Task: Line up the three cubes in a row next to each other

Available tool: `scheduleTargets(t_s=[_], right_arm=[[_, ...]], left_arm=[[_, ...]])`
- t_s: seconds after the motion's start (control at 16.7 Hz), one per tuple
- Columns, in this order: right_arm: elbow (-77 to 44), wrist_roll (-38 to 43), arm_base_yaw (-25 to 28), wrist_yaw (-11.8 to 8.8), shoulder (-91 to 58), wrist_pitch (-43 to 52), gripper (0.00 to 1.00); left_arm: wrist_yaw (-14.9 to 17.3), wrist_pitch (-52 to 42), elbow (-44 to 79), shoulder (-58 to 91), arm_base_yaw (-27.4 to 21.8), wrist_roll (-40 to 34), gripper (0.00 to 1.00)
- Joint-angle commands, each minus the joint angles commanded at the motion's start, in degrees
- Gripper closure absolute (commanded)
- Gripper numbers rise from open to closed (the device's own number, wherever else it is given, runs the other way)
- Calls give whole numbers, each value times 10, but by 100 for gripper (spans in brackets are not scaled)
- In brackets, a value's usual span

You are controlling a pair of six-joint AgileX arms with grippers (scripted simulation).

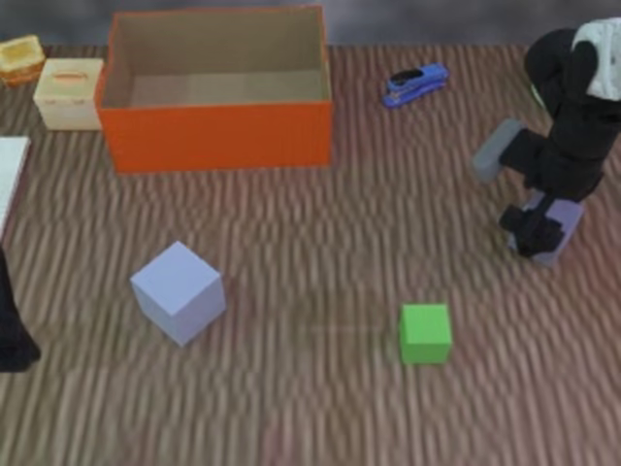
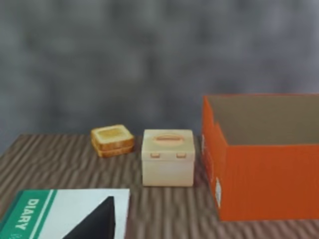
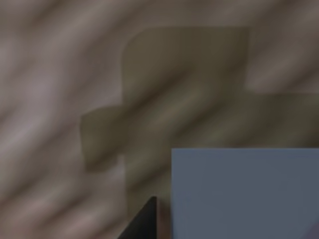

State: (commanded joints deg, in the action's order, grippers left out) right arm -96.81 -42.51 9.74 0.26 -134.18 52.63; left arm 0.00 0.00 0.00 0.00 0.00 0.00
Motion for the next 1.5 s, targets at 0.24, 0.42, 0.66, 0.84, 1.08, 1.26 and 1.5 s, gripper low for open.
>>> scheduleTargets(t_s=[0.24,0.42,0.66,0.84,1.08,1.26,1.5], right_arm=[[0,0,0,0,0,0,98],[0,0,0,0,0,0,100],[0,0,0,0,0,0,100],[-2,5,2,-5,13,10,100],[-44,2,6,-5,32,74,100],[-81,3,6,-5,52,131,100],[-88,4,7,-5,58,141,100]], left_arm=[[0,0,0,0,0,0,0],[0,0,0,0,0,0,0],[0,0,0,0,0,0,0],[0,0,0,0,0,0,0],[0,0,0,0,0,0,0],[0,0,0,0,0,0,0],[0,0,0,0,0,0,0]])
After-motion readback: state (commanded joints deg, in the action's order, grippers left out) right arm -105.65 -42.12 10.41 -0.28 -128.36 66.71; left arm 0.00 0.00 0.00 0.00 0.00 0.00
